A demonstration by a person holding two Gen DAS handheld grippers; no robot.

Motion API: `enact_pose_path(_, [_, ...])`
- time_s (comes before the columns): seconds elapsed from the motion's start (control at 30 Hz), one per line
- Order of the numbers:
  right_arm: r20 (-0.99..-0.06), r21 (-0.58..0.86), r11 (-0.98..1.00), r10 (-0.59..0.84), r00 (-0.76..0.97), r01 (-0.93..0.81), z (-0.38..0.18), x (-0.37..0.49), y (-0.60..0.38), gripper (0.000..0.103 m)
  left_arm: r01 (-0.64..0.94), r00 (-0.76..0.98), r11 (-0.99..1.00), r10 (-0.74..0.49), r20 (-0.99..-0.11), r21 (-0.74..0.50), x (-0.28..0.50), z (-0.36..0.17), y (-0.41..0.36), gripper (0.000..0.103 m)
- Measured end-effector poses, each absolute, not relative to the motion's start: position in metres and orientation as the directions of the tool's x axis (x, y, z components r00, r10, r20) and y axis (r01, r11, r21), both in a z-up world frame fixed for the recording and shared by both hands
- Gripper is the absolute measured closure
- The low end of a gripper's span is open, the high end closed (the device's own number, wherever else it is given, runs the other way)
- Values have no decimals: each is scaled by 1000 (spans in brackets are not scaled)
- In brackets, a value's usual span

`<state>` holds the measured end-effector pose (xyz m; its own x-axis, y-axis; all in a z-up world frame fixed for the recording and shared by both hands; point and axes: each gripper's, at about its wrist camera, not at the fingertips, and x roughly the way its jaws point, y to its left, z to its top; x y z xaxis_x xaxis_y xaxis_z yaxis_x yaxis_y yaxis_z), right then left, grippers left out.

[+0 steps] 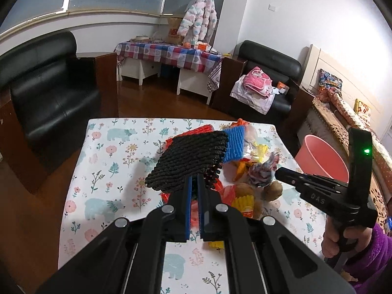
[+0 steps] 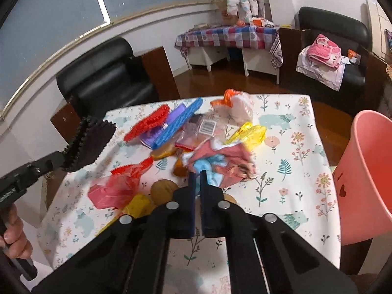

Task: Collect trash
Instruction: 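Close the right gripper on the blue plastic brush, then carry the black brush in the left gripper while the right carries the blue brush to the pink bucket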

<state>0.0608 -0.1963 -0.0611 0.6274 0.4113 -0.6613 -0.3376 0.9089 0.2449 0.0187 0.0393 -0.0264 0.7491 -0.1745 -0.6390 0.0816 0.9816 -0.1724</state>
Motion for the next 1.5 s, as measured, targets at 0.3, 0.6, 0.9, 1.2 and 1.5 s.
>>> enact_pose_path(0.3, [-579,311,892,451,680,-327,-32,44,-225,102,135,777,979,-200,-597,-153,9,-2,19,99])
enact_pose_path(0.6, [-617,373,889,450,645,-265,-48,73,-248,67,166,780,974,-225,-584,-154,6,6,7,99])
enact_pose_path(0.9, [-627,358,868,496,600,-344,-43,98,-236,66,137,778,978,-206,-593,-160,15,3,17,99])
enact_pose_path(1.2, [-669,318,861,500,550,-396,-27,136,-182,66,122,779,975,-211,-590,-188,18,-4,29,99])
enact_pose_path(1.5, [-752,332,888,452,479,-317,-44,190,-158,66,111,781,968,-224,-583,-223,23,-8,46,99])
